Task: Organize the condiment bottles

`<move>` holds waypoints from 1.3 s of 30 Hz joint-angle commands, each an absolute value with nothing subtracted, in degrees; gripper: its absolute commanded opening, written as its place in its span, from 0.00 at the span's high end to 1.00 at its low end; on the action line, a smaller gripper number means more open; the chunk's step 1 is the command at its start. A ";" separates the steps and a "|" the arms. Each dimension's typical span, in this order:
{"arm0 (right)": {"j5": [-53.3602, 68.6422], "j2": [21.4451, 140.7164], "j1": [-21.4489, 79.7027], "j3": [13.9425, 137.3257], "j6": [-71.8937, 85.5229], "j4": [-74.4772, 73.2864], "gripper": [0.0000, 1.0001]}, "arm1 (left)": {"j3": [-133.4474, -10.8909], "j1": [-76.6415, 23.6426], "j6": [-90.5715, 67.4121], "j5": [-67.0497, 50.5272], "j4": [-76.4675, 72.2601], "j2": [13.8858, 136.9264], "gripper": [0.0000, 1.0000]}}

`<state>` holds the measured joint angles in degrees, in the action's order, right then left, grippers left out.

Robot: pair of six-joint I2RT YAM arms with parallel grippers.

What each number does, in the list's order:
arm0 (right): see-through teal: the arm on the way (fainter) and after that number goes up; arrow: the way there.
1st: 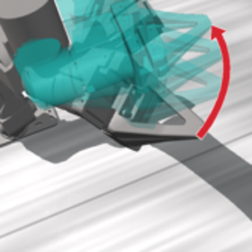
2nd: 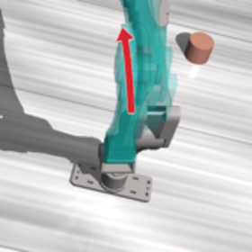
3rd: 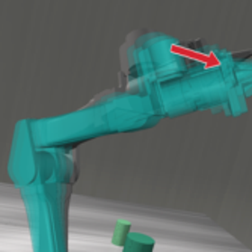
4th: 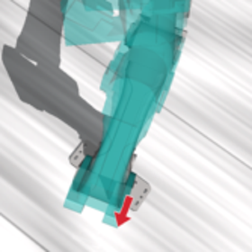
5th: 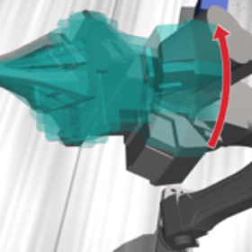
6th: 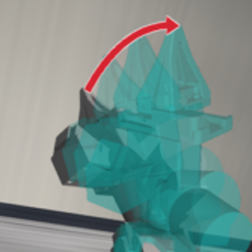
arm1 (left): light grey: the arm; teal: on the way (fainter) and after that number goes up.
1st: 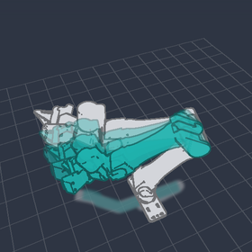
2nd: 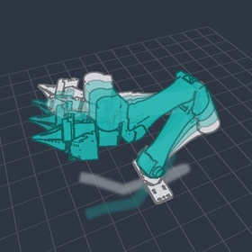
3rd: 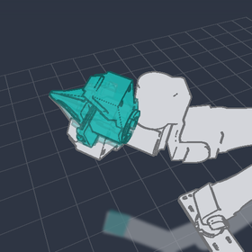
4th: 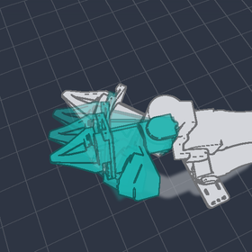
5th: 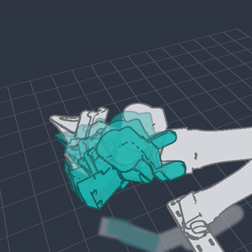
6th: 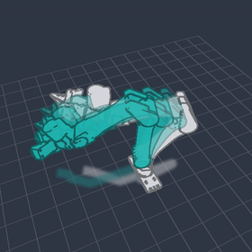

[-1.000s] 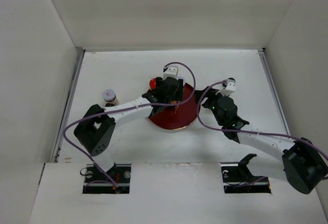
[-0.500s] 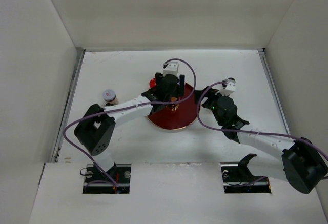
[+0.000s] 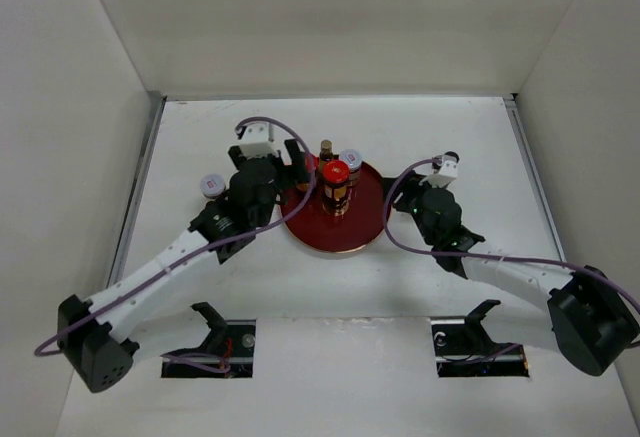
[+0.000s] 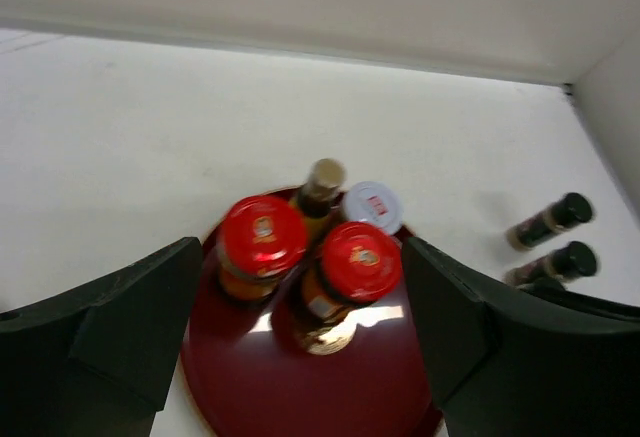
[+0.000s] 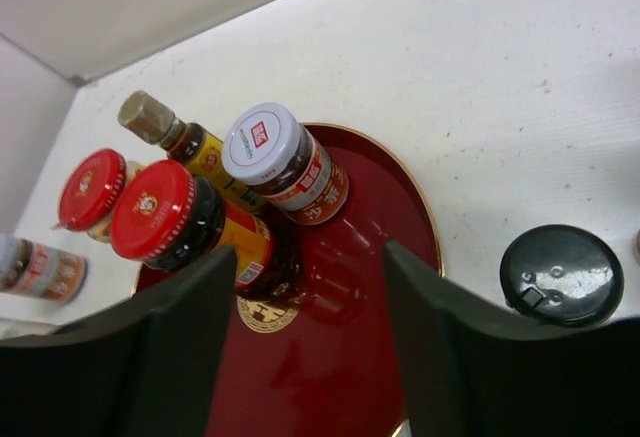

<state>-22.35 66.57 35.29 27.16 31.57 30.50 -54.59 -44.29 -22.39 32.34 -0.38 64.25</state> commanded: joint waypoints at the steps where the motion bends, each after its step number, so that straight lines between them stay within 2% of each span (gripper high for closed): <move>1: -21.19 67.41 35.37 27.95 32.08 34.01 0.41 | -49.93 -41.54 -25.48 40.24 13.85 57.15 0.19; 4: -20.39 67.59 35.81 28.39 31.82 33.66 0.57 | -46.24 -37.41 -28.82 43.32 23.96 50.73 0.18; 6: -20.39 67.59 35.99 28.30 31.82 34.01 0.59 | -44.57 -34.07 -30.05 43.77 28.89 48.00 0.18; 8: -20.21 68.03 35.99 28.56 32.08 33.67 0.57 | -42.81 -32.22 -31.20 43.86 31.37 46.33 0.18; 13: -19.95 68.81 36.43 28.74 31.99 33.84 0.41 | -40.96 -31.77 -34.36 46.58 32.61 46.49 0.20; 16: -19.34 68.73 36.60 29.35 31.55 33.40 0.35 | -39.55 -31.42 -35.68 46.76 31.29 46.93 0.20; 27: -18.55 69.96 36.96 29.97 31.29 33.14 0.32 | -34.54 -25.97 -39.38 46.94 22.51 51.68 0.21; 32: -18.02 70.84 37.40 30.32 31.20 33.40 0.30 | -33.14 -23.16 -38.93 45.35 18.64 53.61 0.28; 39: -17.49 71.37 38.01 30.76 31.03 33.22 0.29 | -30.76 -20.87 -38.41 43.16 13.10 57.48 0.32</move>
<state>-18.13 71.26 37.30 28.16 31.68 30.48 -31.53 -21.63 -38.33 44.27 17.91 56.53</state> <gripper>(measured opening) 0.710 0.690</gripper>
